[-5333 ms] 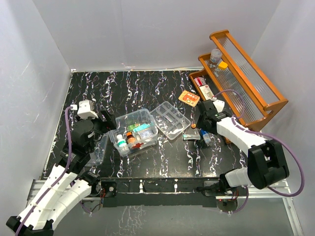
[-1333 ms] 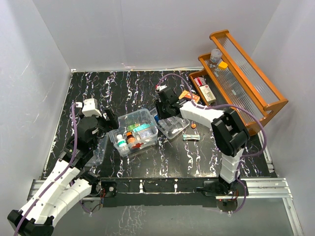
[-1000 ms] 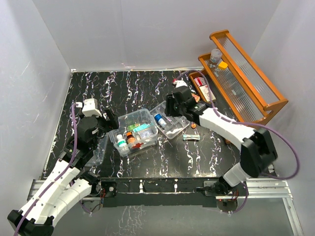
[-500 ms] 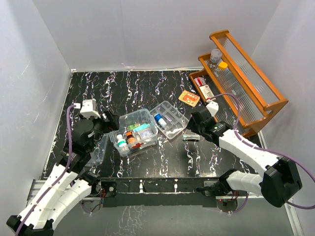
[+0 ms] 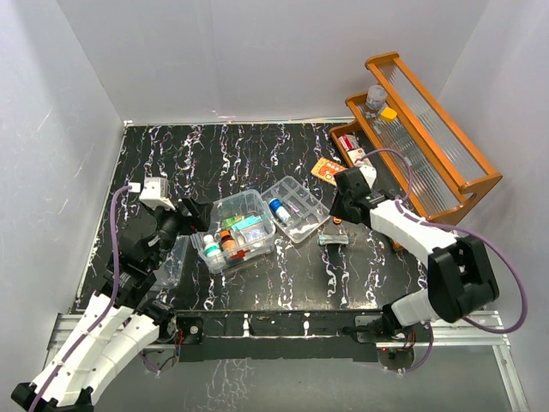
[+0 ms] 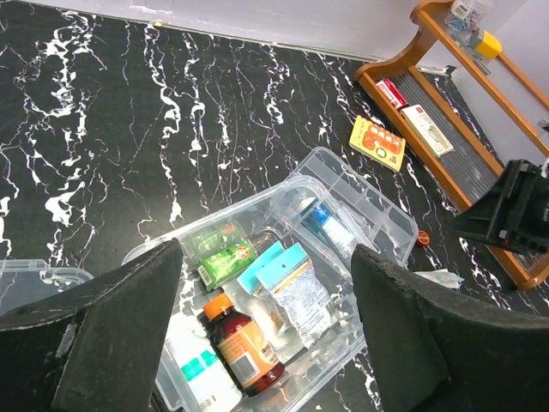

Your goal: Organize the medicine kit

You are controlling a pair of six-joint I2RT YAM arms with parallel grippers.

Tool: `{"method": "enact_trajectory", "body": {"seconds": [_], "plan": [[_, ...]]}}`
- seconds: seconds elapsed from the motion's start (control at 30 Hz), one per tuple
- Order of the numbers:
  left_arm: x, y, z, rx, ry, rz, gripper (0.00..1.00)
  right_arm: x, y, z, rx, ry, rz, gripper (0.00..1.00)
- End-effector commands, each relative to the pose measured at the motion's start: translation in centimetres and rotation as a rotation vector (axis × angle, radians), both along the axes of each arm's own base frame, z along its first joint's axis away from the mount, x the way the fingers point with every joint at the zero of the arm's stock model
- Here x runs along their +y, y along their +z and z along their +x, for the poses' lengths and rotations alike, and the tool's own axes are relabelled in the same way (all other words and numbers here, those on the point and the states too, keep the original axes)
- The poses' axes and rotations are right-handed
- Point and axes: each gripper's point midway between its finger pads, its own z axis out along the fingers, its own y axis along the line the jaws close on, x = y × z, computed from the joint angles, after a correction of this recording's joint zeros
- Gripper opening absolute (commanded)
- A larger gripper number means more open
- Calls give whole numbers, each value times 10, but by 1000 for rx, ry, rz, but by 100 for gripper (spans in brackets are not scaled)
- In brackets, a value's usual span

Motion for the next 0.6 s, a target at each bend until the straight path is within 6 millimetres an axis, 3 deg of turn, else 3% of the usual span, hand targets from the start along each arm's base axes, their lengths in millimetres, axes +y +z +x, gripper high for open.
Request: {"method": "enact_trajectory", "body": {"seconds": [0.0, 0.37, 0.57], "plan": [[-1, 6, -1, -26, -3, -25, 79, 12, 4, 22, 0, 94, 18, 34], [13, 7, -2, -37, 67, -29, 79, 5, -41, 27, 140, 135, -49, 37], [14, 5, -1, -28, 76, -24, 79, 1, -49, 30, 160, 132, -81, 37]]}}
